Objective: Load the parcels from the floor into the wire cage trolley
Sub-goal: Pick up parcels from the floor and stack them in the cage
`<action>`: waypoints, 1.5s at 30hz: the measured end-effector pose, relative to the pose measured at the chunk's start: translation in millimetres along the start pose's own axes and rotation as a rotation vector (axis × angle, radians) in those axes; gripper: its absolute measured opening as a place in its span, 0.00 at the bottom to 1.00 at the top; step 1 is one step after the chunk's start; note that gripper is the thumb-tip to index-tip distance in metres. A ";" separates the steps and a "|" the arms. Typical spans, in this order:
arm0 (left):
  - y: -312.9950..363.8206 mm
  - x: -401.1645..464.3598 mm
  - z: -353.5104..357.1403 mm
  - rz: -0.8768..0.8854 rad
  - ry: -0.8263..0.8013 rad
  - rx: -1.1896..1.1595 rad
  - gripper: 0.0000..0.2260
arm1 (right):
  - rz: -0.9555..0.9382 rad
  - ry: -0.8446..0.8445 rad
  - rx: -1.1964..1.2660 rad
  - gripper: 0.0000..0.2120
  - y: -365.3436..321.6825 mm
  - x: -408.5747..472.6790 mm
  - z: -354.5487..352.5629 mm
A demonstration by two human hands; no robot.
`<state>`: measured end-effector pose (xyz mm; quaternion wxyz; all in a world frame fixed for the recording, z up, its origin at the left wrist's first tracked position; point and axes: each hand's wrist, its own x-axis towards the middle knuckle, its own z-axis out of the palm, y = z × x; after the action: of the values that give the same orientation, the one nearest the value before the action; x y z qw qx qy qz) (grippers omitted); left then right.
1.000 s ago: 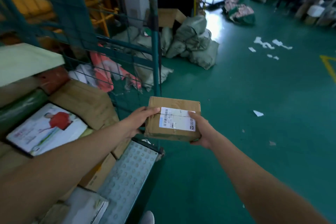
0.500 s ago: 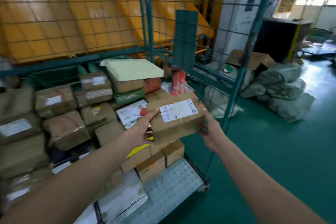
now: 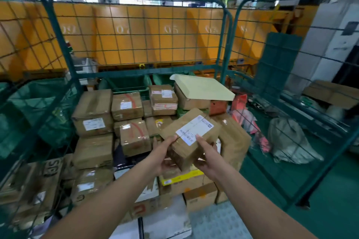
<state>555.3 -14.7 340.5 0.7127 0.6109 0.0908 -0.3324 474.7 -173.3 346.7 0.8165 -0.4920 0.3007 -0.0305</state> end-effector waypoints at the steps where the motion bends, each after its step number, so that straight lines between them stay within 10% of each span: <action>1: 5.7 5.4 -13.9 0.012 0.007 -0.004 0.37 | 0.012 -0.028 -0.052 0.32 3.1 6.4 16.7; 7: 35.2 41.9 -76.4 -0.033 -0.008 -0.019 0.29 | 0.094 -0.128 -0.191 0.11 16.5 38.6 95.1; 12: 52.1 68.0 -119.9 -0.100 -0.022 0.009 0.30 | 0.060 -0.128 -0.264 0.35 16.5 81.7 120.2; 19: 51.9 102.3 -125.2 -0.166 -0.054 0.004 0.24 | 0.100 -0.129 -0.351 0.29 5.0 116.0 98.6; 26: 42.4 150.8 -61.6 -0.201 -0.056 0.057 0.20 | 0.147 -0.042 -0.336 0.15 -18.3 154.3 42.8; 37: 33.9 256.1 111.0 -0.214 0.002 0.141 0.24 | 0.174 0.049 -0.280 0.27 -92.0 253.8 -97.6; 45: 35.8 333.6 227.3 -0.290 0.051 0.136 0.23 | 0.205 0.024 -0.247 0.16 -149.8 344.0 -189.9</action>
<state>767.7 -346.3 244.7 0.6117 0.6466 0.1736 -0.4215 693.8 -518.3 247.6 0.7449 -0.5551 0.3603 0.0844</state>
